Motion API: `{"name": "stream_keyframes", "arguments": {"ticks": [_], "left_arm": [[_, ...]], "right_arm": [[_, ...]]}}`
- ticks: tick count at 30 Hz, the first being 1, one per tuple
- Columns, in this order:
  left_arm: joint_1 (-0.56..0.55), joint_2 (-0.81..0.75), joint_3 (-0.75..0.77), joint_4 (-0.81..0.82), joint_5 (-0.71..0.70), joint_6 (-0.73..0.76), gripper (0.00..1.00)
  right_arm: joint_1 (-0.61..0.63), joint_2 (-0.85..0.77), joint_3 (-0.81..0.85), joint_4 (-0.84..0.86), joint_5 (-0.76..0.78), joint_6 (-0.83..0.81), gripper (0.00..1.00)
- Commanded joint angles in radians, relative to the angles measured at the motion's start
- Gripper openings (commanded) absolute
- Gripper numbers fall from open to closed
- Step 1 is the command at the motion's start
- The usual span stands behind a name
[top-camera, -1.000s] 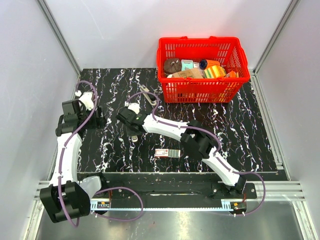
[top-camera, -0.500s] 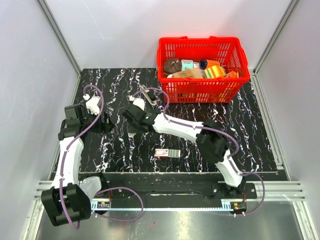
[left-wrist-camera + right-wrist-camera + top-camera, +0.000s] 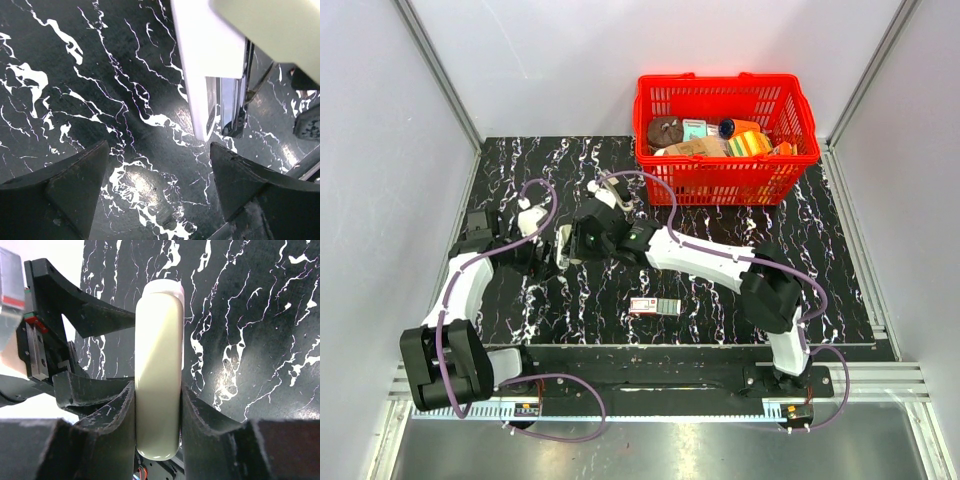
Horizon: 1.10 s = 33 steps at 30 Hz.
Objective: Unload the staples from the stapler
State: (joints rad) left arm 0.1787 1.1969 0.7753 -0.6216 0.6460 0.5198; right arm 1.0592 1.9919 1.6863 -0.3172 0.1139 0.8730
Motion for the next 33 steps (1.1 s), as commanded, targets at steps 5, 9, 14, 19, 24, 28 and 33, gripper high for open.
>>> {"name": "stream_keyframes", "arguments": {"ticks": [5,9,14,19,24,28,33], "left_arm": [[-0.001,-0.022,0.009,0.006,0.069,0.197,0.87],[-0.001,-0.028,-0.002,0.013,0.089,0.213,0.83],[-0.001,-0.023,-0.01,-0.003,0.119,0.24,0.81],[-0.001,-0.017,-0.007,-0.018,0.164,0.247,0.8],[-0.001,-0.002,-0.007,-0.021,0.159,0.269,0.71],[0.001,-0.003,-0.004,-0.017,0.138,0.284,0.47],[0.004,-0.017,0.004,0.014,0.15,0.243,0.17]], "right_arm": [[-0.016,-0.108,-0.056,0.13,-0.072,0.06,0.0],[-0.022,-0.116,-0.091,0.168,-0.108,0.09,0.0],[-0.025,-0.123,-0.112,0.213,-0.148,0.11,0.0],[-0.025,-0.122,-0.134,0.251,-0.172,0.133,0.0],[-0.025,-0.125,-0.149,0.273,-0.189,0.146,0.0],[-0.025,-0.14,-0.171,0.276,-0.192,0.146,0.0],[-0.025,-0.14,-0.198,0.3,-0.226,0.155,0.0]]}}
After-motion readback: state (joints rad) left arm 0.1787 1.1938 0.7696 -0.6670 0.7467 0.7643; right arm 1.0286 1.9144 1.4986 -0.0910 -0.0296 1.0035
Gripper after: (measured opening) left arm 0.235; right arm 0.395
